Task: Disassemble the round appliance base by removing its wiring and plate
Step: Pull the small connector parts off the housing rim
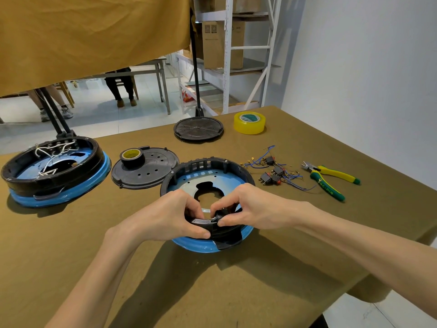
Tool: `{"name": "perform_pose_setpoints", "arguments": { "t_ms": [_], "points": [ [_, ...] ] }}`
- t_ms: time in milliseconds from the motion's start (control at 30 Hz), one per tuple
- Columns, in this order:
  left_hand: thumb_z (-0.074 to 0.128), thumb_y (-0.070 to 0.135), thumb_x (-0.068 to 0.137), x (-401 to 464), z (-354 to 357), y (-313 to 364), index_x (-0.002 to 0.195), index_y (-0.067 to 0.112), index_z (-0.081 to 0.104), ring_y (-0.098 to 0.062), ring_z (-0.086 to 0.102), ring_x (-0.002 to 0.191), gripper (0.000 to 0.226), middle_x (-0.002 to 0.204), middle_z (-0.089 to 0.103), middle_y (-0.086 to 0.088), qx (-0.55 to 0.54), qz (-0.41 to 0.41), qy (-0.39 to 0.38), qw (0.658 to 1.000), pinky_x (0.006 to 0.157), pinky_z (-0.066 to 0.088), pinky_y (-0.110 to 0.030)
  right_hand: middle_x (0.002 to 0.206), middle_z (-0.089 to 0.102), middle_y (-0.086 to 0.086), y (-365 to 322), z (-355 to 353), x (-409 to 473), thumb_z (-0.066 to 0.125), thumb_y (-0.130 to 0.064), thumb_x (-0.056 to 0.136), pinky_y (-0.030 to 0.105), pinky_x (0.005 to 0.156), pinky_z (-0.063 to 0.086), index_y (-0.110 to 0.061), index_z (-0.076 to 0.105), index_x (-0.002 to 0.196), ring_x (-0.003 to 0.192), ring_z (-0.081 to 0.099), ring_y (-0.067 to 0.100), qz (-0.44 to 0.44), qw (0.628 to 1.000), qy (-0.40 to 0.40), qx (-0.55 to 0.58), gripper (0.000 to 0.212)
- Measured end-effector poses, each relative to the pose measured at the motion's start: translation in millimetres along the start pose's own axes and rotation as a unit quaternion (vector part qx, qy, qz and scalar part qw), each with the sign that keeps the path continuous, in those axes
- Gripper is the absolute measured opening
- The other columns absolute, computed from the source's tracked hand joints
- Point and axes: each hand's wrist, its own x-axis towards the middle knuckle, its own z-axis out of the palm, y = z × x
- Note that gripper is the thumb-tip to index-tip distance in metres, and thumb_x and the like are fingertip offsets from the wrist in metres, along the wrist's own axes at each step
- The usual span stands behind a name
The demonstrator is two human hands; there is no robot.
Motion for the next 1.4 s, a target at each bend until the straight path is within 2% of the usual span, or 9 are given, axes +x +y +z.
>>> {"name": "perform_pose_setpoints", "arguments": {
  "t_ms": [333, 500, 667, 1067, 1400],
  "points": [
    [0.085, 0.042, 0.08, 0.0, 0.3, -1.4, 0.071, 0.038, 0.074, -0.01, 0.064, 0.069, 0.014, 0.072, 0.07, 0.011, -0.001, 0.0, -0.002, 1.0, 0.068, 0.056, -0.041, 0.09, 0.069, 0.003, 3.2, 1.6, 0.6, 0.063, -0.023, 0.101, 0.051, 0.076, 0.052, -0.022, 0.073, 0.105, 0.085, 0.062, 0.026, -0.011, 1.0, 0.006, 0.002, 0.01],
    [0.084, 0.044, 0.079, 0.8, 0.5, -2.3, 0.073, 0.038, 0.075, -0.011, 0.065, 0.07, 0.013, 0.074, 0.071, 0.011, 0.001, 0.0, -0.005, 1.0, 0.068, 0.057, -0.043, 0.095, 0.071, 0.007, 3.5, 1.5, -0.7, 0.064, -0.022, 0.101, 0.05, 0.079, 0.052, -0.018, 0.073, 0.107, 0.09, 0.064, 0.028, -0.011, 1.0, 0.015, 0.007, 0.012],
    [0.083, 0.046, 0.078, 1.9, 0.3, -3.1, 0.078, 0.041, 0.075, -0.013, 0.066, 0.072, 0.01, 0.074, 0.071, 0.011, -0.001, 0.002, -0.009, 1.0, 0.069, 0.057, -0.044, 0.094, 0.071, 0.004, 4.5, 2.5, -0.9, 0.064, -0.022, 0.1, 0.049, 0.078, 0.053, -0.019, 0.074, 0.106, 0.088, 0.065, 0.025, -0.014, 1.0, 0.018, 0.009, 0.011],
    [0.084, 0.044, 0.078, 1.6, 0.0, -4.0, 0.076, 0.039, 0.075, -0.011, 0.066, 0.073, 0.011, 0.074, 0.071, 0.012, 0.002, 0.002, -0.008, 1.0, 0.068, 0.058, -0.041, 0.094, 0.072, 0.001, 9.1, 4.4, 0.0, 0.065, -0.025, 0.1, 0.048, 0.078, 0.054, -0.024, 0.074, 0.106, 0.089, 0.066, 0.023, -0.015, 0.999, 0.021, 0.031, 0.011],
    [0.084, 0.044, 0.078, 1.9, -0.2, -4.3, 0.076, 0.036, 0.076, -0.013, 0.067, 0.074, 0.011, 0.075, 0.072, 0.011, 0.0, 0.0, -0.012, 1.0, 0.07, 0.058, -0.044, 0.093, 0.071, 0.005, 10.8, 6.0, 0.2, 0.065, -0.026, 0.099, 0.051, 0.078, 0.052, -0.022, 0.073, 0.105, 0.088, 0.064, 0.028, -0.019, 0.999, 0.03, 0.024, 0.011]
  ]
}}
